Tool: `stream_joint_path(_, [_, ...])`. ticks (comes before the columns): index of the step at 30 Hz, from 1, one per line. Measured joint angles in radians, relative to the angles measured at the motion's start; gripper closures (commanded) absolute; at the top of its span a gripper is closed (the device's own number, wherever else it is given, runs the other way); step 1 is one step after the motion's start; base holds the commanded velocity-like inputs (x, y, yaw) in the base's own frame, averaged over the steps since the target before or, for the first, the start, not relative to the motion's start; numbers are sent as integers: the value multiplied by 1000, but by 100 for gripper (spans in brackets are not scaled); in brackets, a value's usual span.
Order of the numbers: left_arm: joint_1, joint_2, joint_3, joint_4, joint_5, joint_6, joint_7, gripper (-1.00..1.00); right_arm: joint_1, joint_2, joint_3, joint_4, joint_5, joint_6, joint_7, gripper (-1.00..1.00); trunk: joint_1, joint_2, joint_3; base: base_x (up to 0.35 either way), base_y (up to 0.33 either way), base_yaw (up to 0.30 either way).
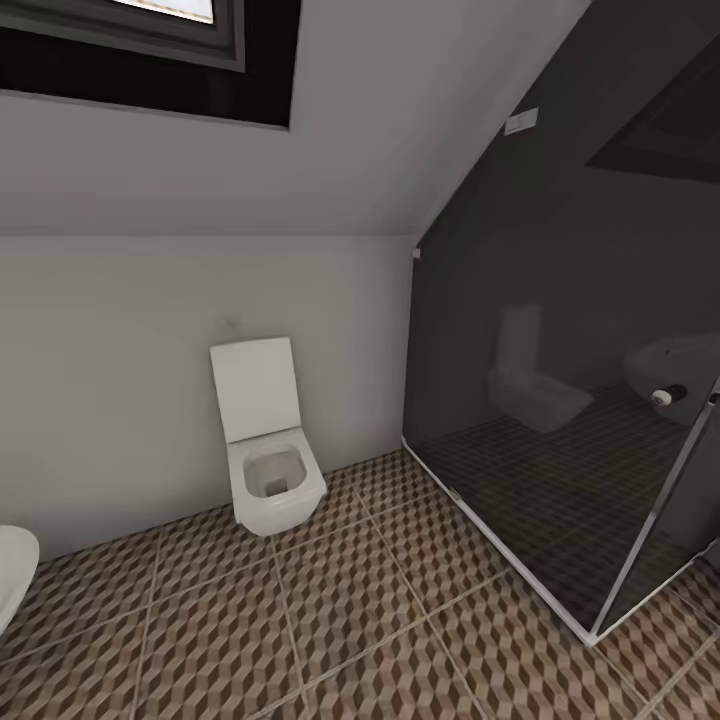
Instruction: Take the four mousetraps from the cabinet in the bathroom and place them on the bathroom floor. Make sure all four end up on the same floor surface, and ensure that at least two of them are either under or directly next to the same bathroom sink.
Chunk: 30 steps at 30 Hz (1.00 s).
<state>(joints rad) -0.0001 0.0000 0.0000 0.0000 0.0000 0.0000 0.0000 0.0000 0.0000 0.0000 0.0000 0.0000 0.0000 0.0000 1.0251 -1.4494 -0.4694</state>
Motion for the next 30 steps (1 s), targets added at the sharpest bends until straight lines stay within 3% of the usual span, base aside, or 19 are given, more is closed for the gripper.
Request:
stream_joint_path(2, [-1, 9, -5, -5, -1, 0, 1, -100, -4, 1, 2, 1, 2, -7, -1, -100, 0, 0, 0, 0, 0, 0])
stream_joint_path(30, [-1, 16, -5, -12, -1, -1, 1, -100, -4, 1, 2, 1, 4, -13, -1, -100, 0, 0, 0, 0, 0, 0])
